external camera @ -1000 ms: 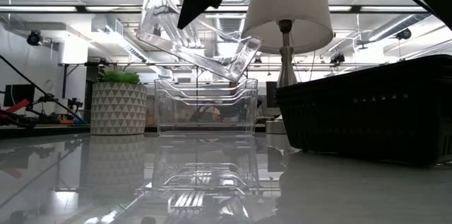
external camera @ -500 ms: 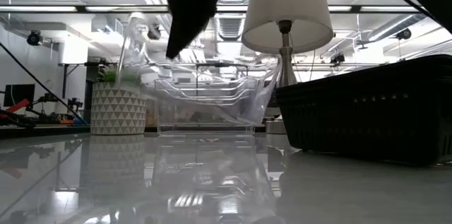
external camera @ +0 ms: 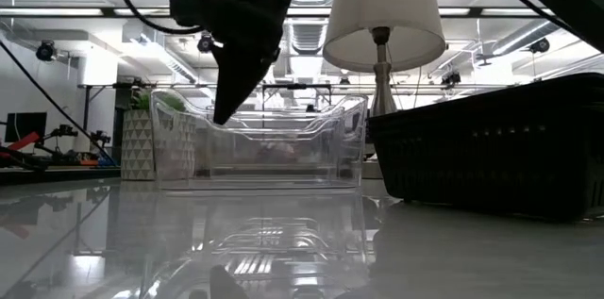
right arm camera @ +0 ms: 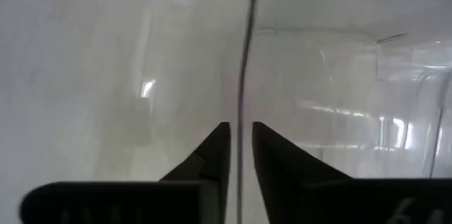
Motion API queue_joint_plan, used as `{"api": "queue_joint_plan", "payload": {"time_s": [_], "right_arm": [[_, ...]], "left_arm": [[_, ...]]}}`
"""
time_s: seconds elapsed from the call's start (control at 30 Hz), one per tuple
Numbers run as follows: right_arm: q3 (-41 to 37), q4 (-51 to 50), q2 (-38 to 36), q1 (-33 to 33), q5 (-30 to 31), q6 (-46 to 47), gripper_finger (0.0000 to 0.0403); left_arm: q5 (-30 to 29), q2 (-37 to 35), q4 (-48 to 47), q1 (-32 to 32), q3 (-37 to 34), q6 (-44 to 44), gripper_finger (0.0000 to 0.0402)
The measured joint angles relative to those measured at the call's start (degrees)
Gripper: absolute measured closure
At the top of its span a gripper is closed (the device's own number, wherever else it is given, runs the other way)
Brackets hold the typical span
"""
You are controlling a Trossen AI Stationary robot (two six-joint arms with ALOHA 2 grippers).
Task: Stack baskets by color
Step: Stack the right transparent bin on the left transparent bins
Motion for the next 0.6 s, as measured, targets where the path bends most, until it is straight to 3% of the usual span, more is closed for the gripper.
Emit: {"api": "queue_joint_plan", "payload": {"time_s": [0.2,0.4,0.6], "right_arm": [[-0.04,-2.78,-2.08,0.24,-0.27,-0.74,0.0307],[-1.42,-13.10,-10.61,3.53,0.00,3.45,0.0302],[-13.55,-12.55,-22.60,9.99,1.33,8.72,0.0312]], "left_arm": [[-0.11,1.64,0.40,0.00,0.00,-2.72,0.0337],[-2.29,6.75,0.04,0.00,1.35,-7.96,0.0337],[-1.26,18.84,-7.65,0.09,8.77,-14.19,0.0337]]}}
